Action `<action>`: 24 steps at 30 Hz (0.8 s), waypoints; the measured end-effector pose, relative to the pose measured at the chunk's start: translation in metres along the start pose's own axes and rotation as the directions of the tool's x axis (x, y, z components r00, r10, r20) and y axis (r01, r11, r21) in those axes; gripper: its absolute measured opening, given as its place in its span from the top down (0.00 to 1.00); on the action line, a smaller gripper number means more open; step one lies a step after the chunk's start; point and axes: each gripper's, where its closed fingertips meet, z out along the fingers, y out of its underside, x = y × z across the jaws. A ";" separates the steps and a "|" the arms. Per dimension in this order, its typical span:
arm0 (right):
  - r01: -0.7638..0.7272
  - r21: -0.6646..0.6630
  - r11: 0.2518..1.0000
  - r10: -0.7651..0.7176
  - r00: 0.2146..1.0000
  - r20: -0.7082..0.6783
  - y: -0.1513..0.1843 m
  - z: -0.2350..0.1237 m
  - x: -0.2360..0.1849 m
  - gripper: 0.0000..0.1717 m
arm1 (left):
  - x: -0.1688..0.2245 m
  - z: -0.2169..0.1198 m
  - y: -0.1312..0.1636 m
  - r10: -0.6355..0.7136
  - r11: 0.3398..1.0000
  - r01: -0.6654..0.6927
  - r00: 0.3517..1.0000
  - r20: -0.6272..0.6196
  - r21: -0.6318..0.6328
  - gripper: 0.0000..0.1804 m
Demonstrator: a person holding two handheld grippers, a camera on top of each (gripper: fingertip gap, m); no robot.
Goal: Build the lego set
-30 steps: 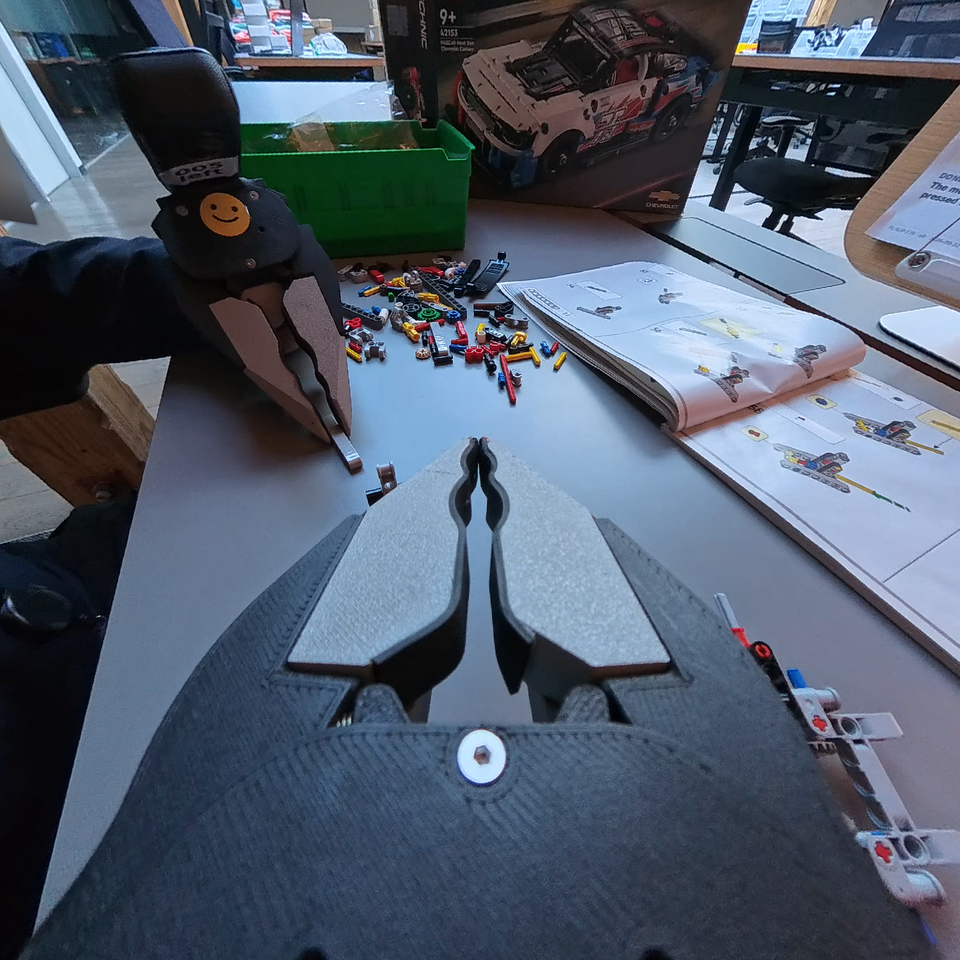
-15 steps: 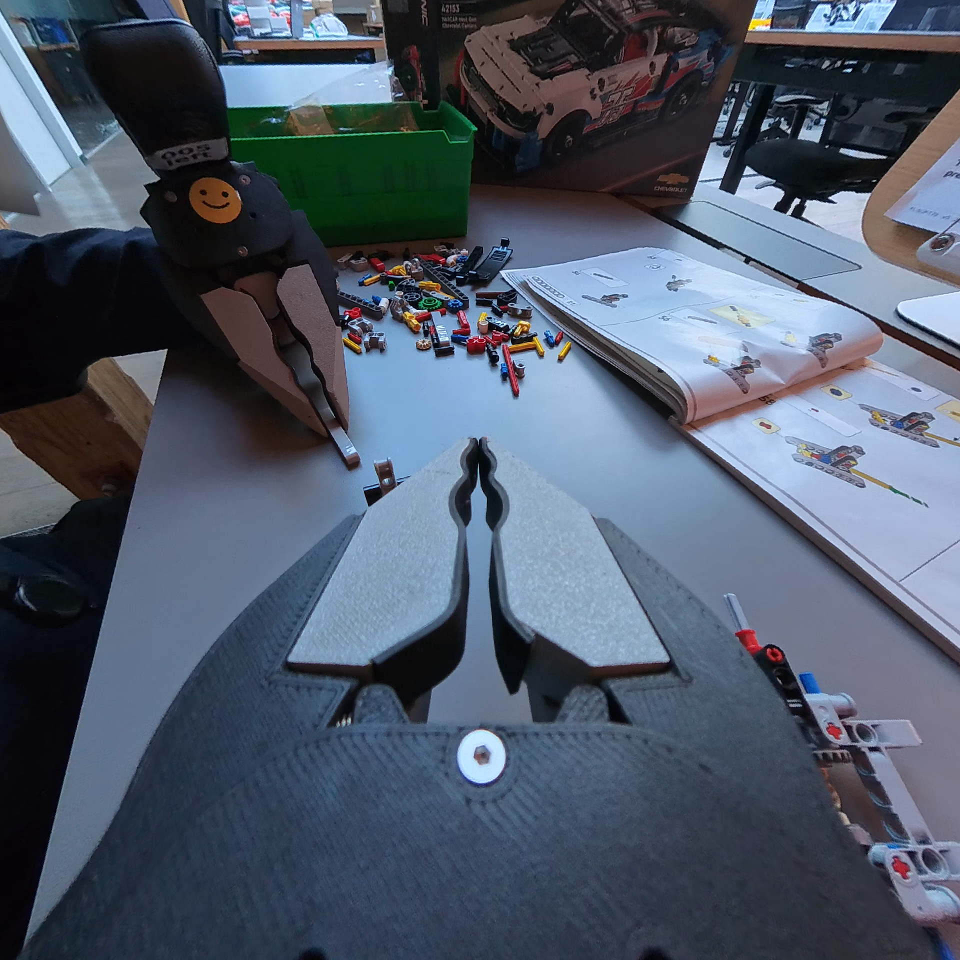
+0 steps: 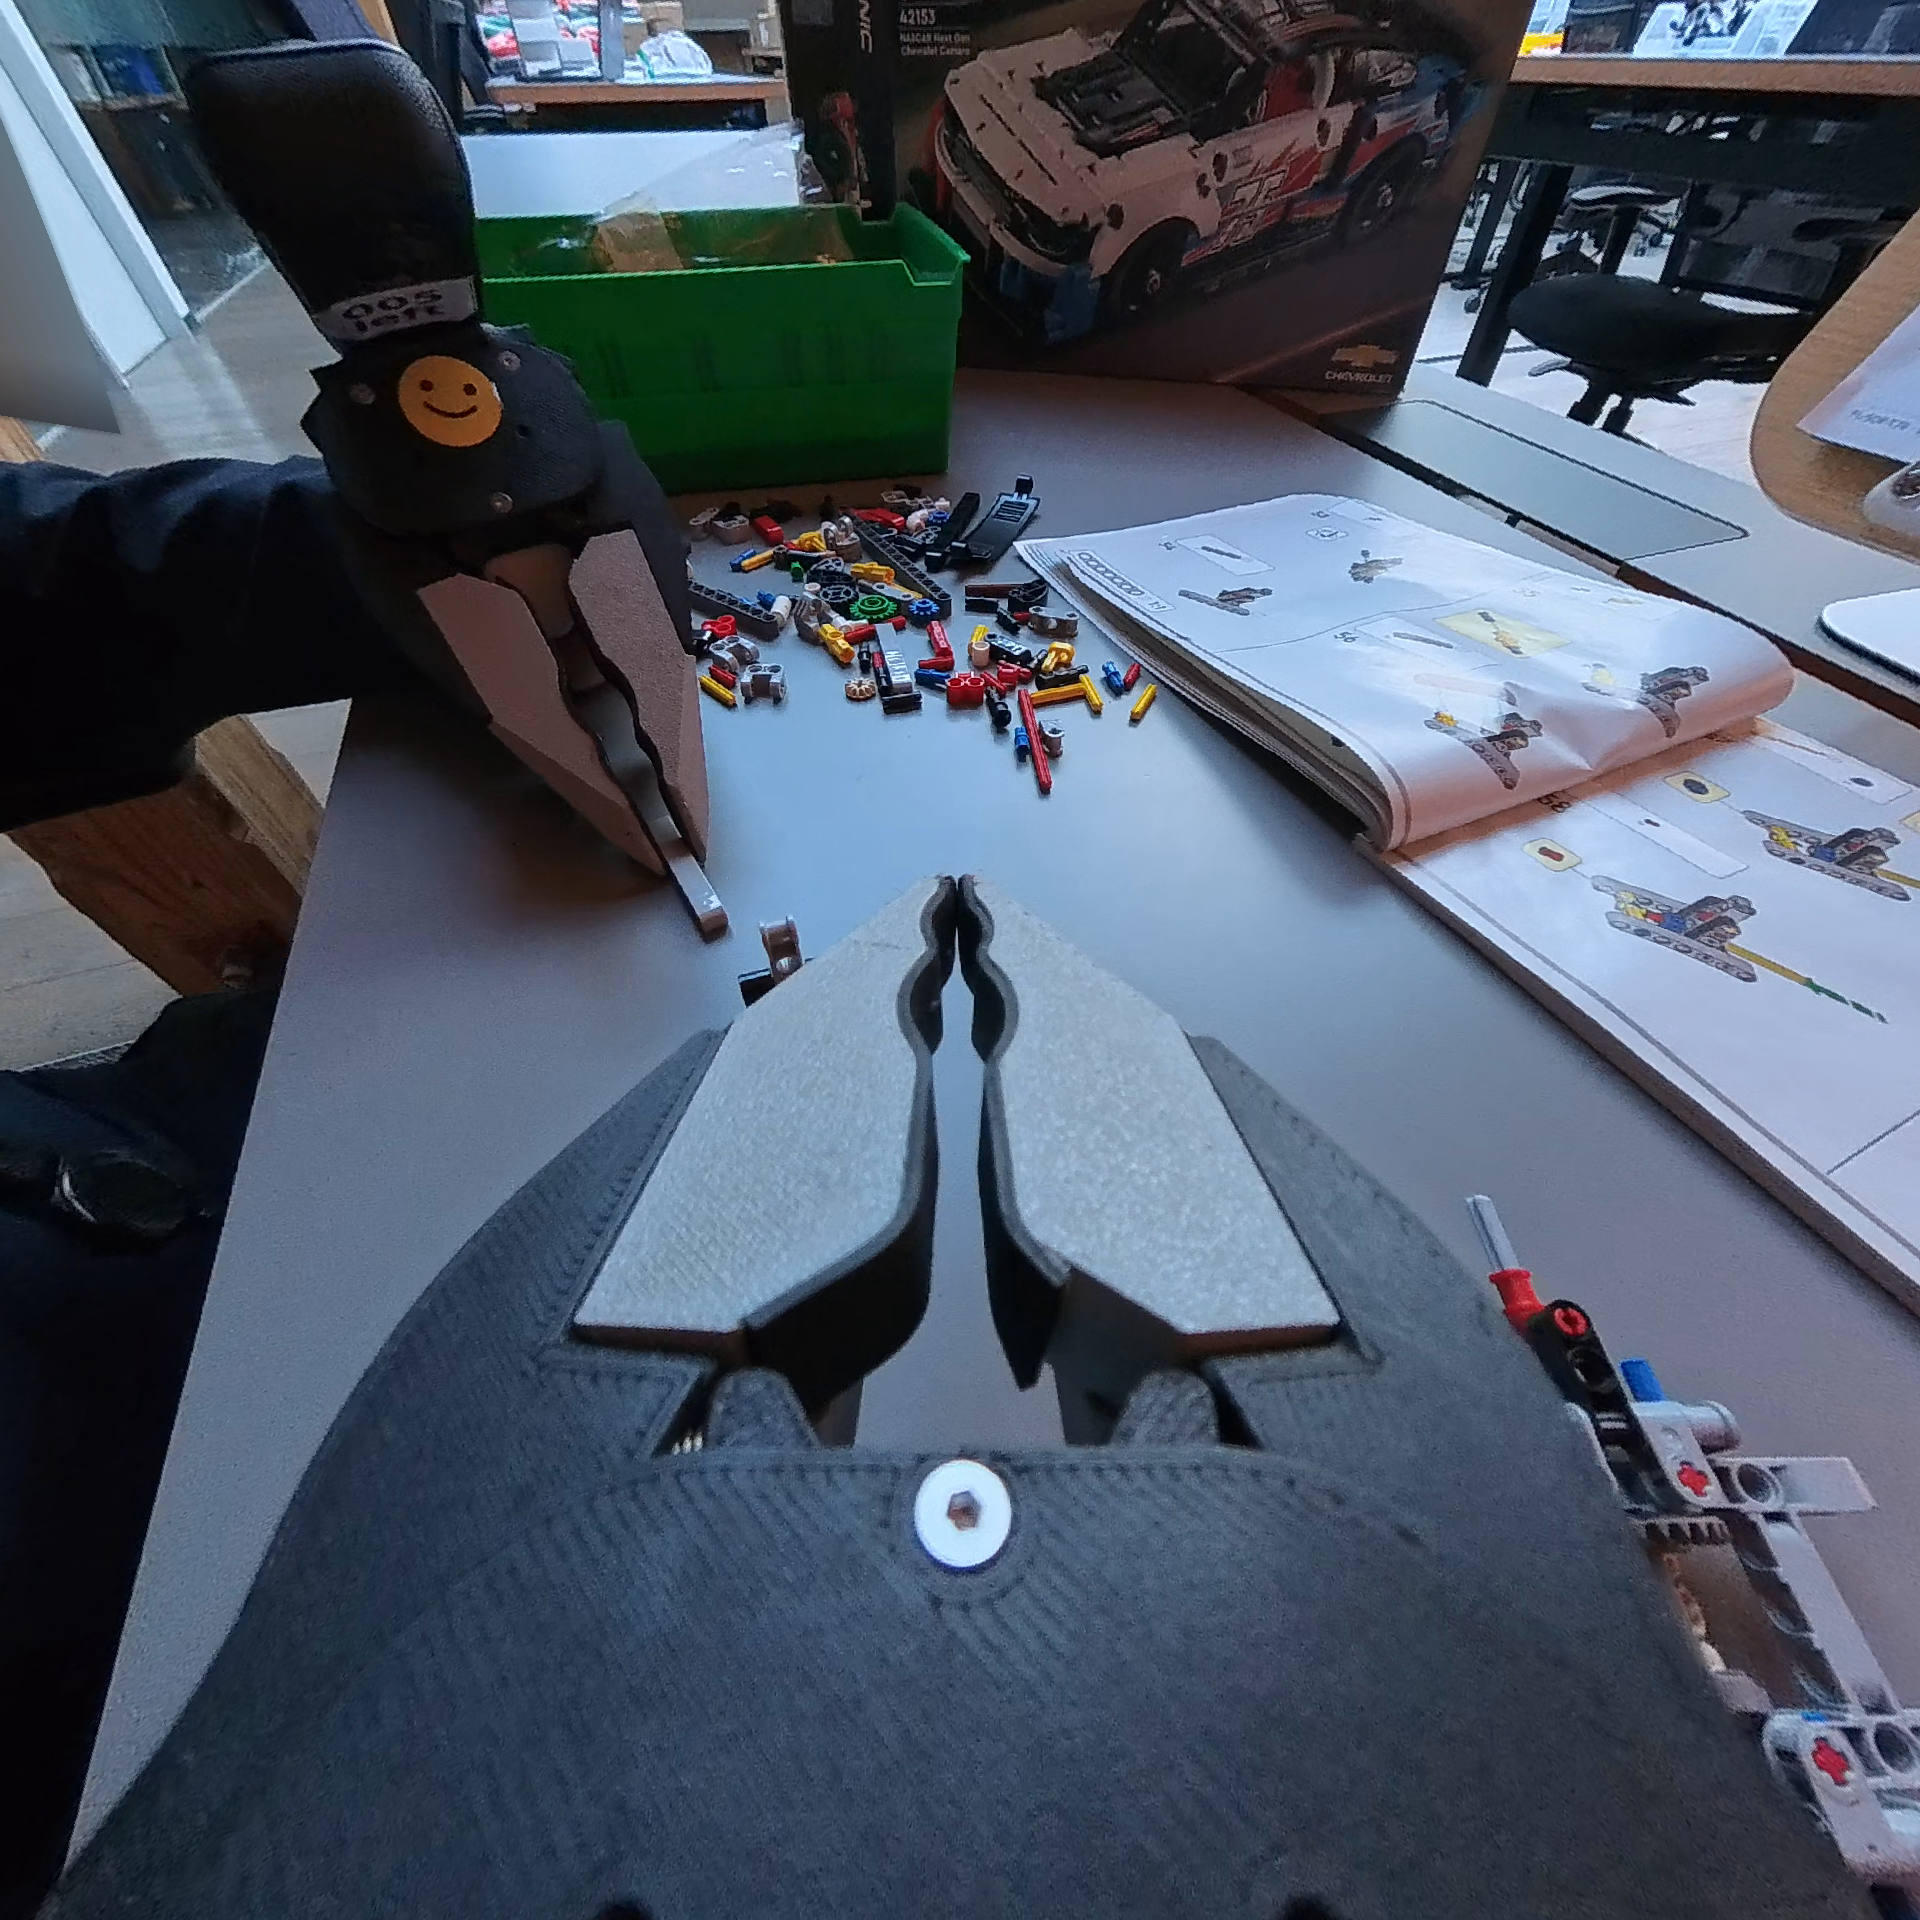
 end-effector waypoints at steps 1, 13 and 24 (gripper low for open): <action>-0.001 0.001 1.000 0.001 1.000 0.000 0.000 0.000 0.000 1.00 | 0.000 0.000 0.000 0.001 1.000 -0.001 1.000 -0.002 0.000 0.97; 0.000 -0.004 1.000 0.001 1.000 0.010 0.001 0.001 -0.001 1.00 | 0.000 0.000 0.000 0.001 1.000 -0.001 1.000 -0.009 0.000 0.97; -0.010 -0.009 1.000 0.010 1.000 0.028 0.003 0.002 -0.003 1.00 | 0.000 0.001 -0.001 -0.003 1.000 0.003 1.000 -0.021 0.001 0.97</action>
